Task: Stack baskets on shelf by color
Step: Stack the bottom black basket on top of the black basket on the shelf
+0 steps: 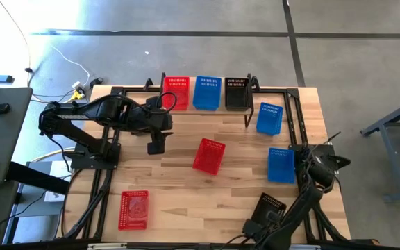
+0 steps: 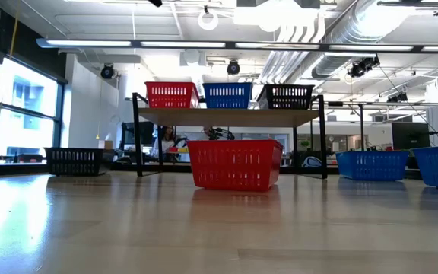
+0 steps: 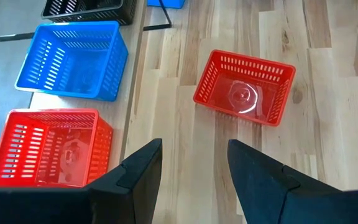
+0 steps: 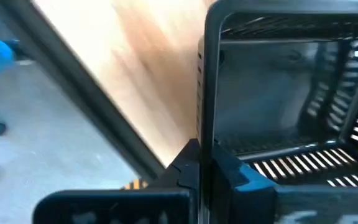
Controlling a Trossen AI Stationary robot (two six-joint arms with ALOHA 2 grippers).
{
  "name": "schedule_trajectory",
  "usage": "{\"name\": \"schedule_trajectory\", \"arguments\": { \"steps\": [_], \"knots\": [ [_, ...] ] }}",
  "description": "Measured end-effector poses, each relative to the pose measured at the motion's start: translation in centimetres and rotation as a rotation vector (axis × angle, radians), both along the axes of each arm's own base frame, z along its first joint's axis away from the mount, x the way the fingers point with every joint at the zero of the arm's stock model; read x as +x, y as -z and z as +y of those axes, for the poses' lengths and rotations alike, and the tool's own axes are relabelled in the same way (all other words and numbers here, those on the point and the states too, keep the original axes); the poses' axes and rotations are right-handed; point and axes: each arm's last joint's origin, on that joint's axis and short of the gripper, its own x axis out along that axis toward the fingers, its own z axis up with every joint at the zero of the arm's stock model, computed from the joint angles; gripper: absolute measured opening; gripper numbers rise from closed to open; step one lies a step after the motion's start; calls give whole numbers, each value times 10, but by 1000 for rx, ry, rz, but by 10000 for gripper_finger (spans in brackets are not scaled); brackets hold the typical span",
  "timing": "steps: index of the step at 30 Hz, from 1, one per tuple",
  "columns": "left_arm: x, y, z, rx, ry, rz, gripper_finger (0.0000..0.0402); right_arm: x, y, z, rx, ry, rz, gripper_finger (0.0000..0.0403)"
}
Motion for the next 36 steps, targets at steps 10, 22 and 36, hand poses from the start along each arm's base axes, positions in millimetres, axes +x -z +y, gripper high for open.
{"name": "schedule_trajectory", "arguments": {
  "steps": [10,22,36],
  "knots": [
    [0,0,0,11,14,7,172,24,-52,-3,8,-15,-144,0],
    [-2,0,15,26,-32,19,172,60,-99,-50,-163,-199,-229,0],
    [-9,0,50,57,-126,49,172,100,-150,-146,-380,-406,-346,0]
  ]
}}
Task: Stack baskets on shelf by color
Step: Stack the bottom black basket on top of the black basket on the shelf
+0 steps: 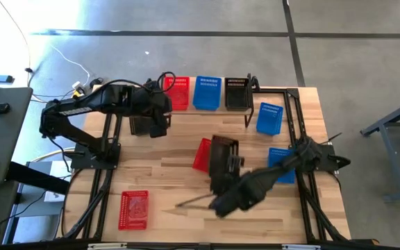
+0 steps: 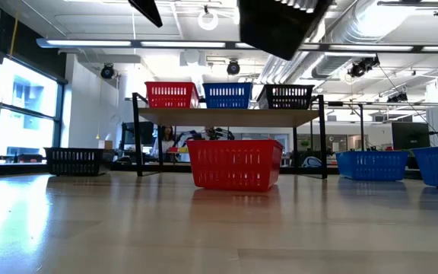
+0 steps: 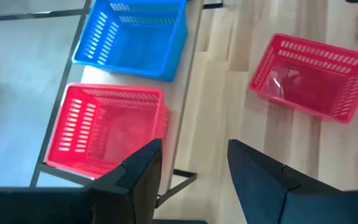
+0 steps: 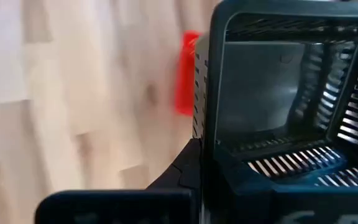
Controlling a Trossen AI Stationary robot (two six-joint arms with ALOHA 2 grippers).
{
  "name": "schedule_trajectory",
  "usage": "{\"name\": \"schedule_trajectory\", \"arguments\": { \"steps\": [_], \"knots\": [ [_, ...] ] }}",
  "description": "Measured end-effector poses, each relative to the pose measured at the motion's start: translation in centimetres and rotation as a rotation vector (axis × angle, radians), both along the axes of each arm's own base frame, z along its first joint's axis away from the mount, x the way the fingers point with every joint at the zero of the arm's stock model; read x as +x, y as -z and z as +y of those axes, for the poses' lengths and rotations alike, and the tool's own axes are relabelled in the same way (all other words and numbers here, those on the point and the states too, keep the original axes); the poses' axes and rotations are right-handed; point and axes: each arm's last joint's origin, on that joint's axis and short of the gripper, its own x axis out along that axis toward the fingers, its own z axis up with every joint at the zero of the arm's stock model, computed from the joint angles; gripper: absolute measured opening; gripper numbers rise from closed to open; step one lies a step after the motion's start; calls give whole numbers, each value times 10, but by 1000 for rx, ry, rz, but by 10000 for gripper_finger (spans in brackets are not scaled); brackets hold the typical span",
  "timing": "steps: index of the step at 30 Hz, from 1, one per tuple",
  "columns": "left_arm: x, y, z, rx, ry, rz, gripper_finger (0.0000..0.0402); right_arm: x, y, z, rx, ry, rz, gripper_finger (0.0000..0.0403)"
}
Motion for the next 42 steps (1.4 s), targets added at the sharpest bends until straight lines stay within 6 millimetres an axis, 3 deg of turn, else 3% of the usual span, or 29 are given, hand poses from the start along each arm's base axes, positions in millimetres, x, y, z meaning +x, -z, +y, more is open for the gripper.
{"name": "schedule_trajectory", "arguments": {
  "steps": [8,14,19,24,33,42],
  "knots": [
    [-3,0,10,1,-36,3,172,-2,-37,-67,-124,-21,-39,0],
    [-4,0,12,1,-45,3,172,-33,-41,-118,-181,17,37,0],
    [-4,0,12,0,-47,2,172,-60,-57,-155,-210,32,46,0],
    [-4,0,12,-9,-62,-7,172,-73,-71,-193,-250,3,94,0],
    [-3,0,11,-103,-103,-61,172,-77,-71,-253,-179,-5,170,0],
    [-3,1,10,-128,-109,-73,172,-66,-59,-283,-107,-16,181,0]
  ]
}}
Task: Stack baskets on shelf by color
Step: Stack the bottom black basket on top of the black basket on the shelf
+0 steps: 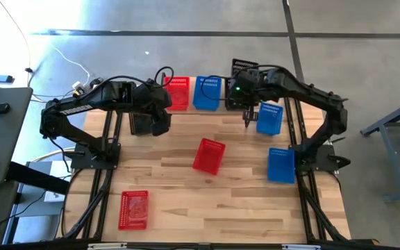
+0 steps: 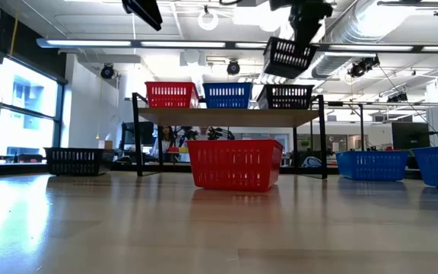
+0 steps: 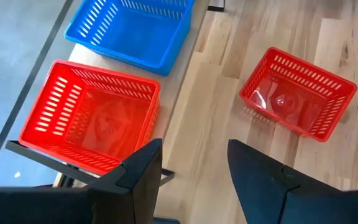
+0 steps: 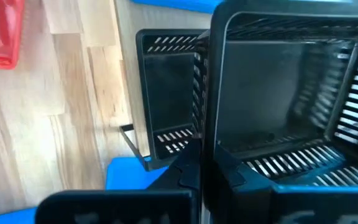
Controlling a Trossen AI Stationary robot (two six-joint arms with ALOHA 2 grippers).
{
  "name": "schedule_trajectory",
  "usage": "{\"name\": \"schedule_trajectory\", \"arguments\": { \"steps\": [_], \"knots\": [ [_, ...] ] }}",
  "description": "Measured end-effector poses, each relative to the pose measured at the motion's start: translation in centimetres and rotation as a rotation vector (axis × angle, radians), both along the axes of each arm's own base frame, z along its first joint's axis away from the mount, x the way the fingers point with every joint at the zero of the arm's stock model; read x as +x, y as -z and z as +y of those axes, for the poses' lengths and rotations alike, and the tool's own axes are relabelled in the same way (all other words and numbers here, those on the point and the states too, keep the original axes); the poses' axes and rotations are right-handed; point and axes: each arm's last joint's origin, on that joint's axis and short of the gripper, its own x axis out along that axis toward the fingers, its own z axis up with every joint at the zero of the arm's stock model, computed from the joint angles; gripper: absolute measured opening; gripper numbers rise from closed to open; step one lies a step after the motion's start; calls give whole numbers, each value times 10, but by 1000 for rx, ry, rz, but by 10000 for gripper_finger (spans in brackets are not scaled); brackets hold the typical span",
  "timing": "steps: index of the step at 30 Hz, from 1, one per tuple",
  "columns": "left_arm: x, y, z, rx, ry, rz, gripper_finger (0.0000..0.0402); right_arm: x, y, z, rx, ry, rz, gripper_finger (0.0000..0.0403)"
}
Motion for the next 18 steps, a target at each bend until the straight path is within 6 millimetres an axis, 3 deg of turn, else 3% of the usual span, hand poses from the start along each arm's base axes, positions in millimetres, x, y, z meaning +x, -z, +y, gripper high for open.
{"name": "schedule_trajectory", "arguments": {
  "steps": [9,18],
  "knots": [
    [0,0,0,-4,-6,-3,172,23,27,-11,48,15,92,0],
    [0,0,0,-3,-6,-3,172,33,43,-14,94,3,152,0]
  ]
}}
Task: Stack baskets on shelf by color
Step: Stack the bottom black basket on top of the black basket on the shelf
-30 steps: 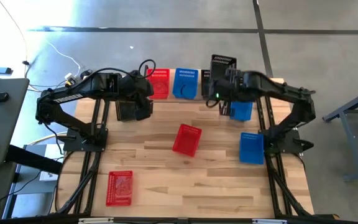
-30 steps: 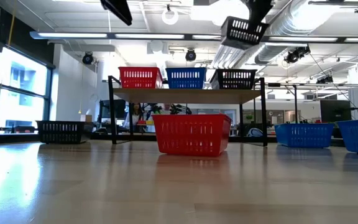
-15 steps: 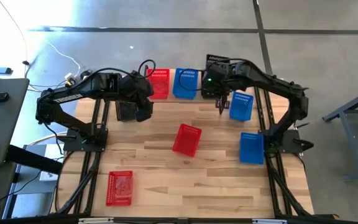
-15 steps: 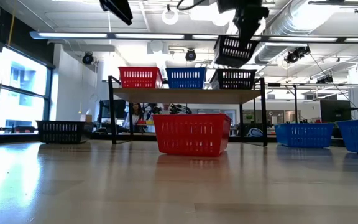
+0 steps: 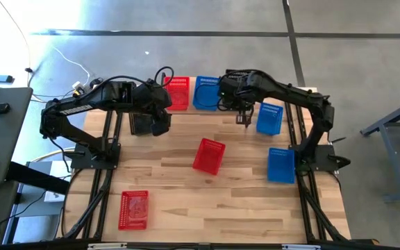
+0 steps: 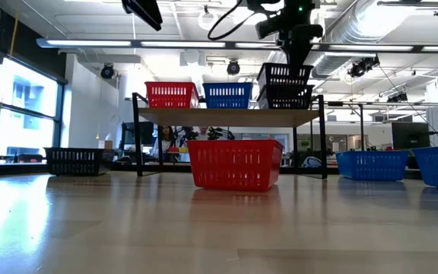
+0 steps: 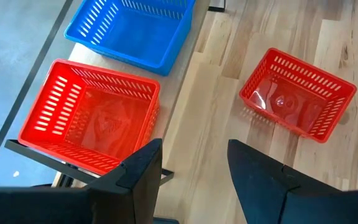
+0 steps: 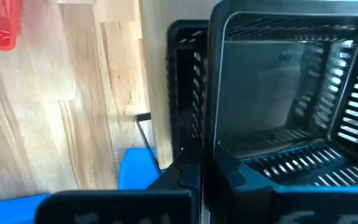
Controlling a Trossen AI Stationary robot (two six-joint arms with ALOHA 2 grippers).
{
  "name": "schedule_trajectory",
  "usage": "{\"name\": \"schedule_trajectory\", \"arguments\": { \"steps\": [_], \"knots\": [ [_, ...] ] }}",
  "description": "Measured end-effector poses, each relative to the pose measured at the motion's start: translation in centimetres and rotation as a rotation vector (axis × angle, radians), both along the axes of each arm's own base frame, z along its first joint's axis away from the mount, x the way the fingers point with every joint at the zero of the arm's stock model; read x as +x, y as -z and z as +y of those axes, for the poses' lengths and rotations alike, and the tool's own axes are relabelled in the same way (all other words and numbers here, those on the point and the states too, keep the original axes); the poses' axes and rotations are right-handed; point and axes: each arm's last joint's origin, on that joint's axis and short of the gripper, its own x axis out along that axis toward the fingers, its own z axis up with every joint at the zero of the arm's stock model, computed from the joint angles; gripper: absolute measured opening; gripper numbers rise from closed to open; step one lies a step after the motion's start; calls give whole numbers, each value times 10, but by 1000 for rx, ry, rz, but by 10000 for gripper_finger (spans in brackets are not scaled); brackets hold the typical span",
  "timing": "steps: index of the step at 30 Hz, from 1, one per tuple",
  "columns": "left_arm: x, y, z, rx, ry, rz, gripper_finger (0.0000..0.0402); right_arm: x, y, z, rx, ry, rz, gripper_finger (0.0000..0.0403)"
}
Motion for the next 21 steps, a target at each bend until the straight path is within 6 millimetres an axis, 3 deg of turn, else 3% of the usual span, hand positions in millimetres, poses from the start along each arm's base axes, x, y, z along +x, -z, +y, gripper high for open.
{"name": "schedule_trajectory", "arguments": {
  "steps": [14,21],
  "knots": [
    [0,0,0,9,15,7,172,2,2,-1,-26,-43,32,2],
    [0,0,0,9,15,7,172,2,2,-2,-31,-36,24,57]
  ]
}}
